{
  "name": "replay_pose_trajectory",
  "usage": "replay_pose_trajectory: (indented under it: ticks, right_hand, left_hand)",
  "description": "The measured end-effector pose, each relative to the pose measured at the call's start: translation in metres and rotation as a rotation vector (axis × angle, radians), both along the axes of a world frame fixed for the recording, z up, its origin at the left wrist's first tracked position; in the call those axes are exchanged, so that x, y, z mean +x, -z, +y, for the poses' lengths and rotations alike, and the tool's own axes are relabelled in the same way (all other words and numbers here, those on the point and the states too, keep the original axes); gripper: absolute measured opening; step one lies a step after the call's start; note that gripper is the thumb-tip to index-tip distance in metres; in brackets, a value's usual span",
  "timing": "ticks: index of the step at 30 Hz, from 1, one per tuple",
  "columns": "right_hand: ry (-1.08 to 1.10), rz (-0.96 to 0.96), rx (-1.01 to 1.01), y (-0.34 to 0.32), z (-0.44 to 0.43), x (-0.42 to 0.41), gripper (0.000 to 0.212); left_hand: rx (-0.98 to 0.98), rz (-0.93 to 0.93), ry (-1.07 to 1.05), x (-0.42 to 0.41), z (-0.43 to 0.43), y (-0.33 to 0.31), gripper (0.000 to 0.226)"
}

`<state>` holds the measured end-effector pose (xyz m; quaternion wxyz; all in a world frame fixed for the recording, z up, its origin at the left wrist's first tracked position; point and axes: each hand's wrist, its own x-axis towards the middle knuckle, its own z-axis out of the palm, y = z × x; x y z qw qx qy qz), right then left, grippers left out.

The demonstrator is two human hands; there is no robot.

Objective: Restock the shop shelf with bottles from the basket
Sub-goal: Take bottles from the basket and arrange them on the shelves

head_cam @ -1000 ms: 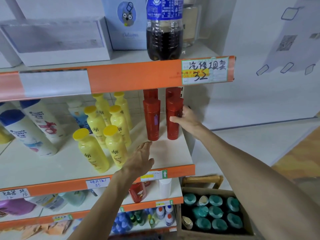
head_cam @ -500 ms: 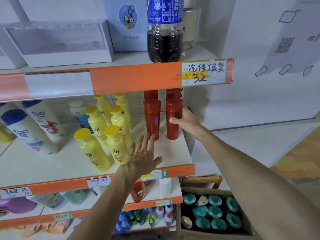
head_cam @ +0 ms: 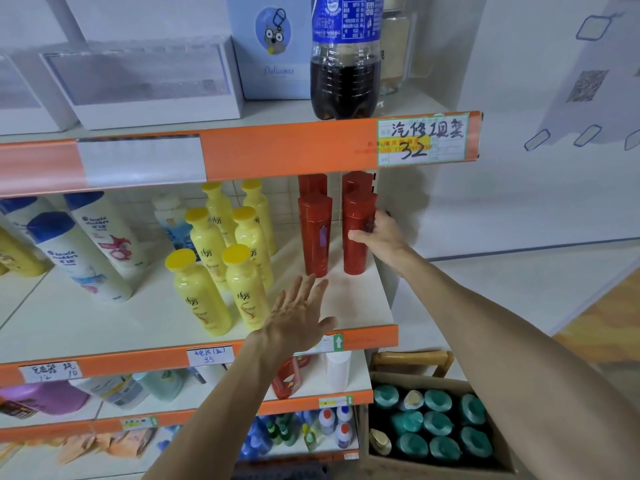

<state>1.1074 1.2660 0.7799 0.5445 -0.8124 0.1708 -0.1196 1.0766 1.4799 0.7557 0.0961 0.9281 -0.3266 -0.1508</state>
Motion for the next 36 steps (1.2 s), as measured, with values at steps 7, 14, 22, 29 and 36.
replay_pose_trajectory:
  ticks: [7,14,22,29,36]
  right_hand:
    - [-0.001,0.023,-0.065,-0.004,0.001,-0.002,0.027]
    - [-0.015,0.037,-0.091,-0.007,0.002,-0.006,0.025]
    - [0.017,0.032,0.021,-0.007,0.004,-0.012,0.037]
    - [0.099,-0.010,-0.005,-0.006,0.012,-0.024,0.029]
    - [0.383,0.132,-0.305,0.017,0.038,-0.080,0.049]
  left_hand:
    - [-0.021,0.024,-0.011,-0.002,-0.001,0.000,0.072]
    - [-0.017,0.049,-0.030,-0.003,-0.002,0.001,0.071]
    - [-0.041,0.019,-0.024,-0.008,0.002,-0.003,0.072]
    - [-0.096,-0.021,-0.011,-0.021,0.012,-0.009,0.074]
    - [-0.210,0.003,0.043,-0.050,0.036,-0.022,0.068]
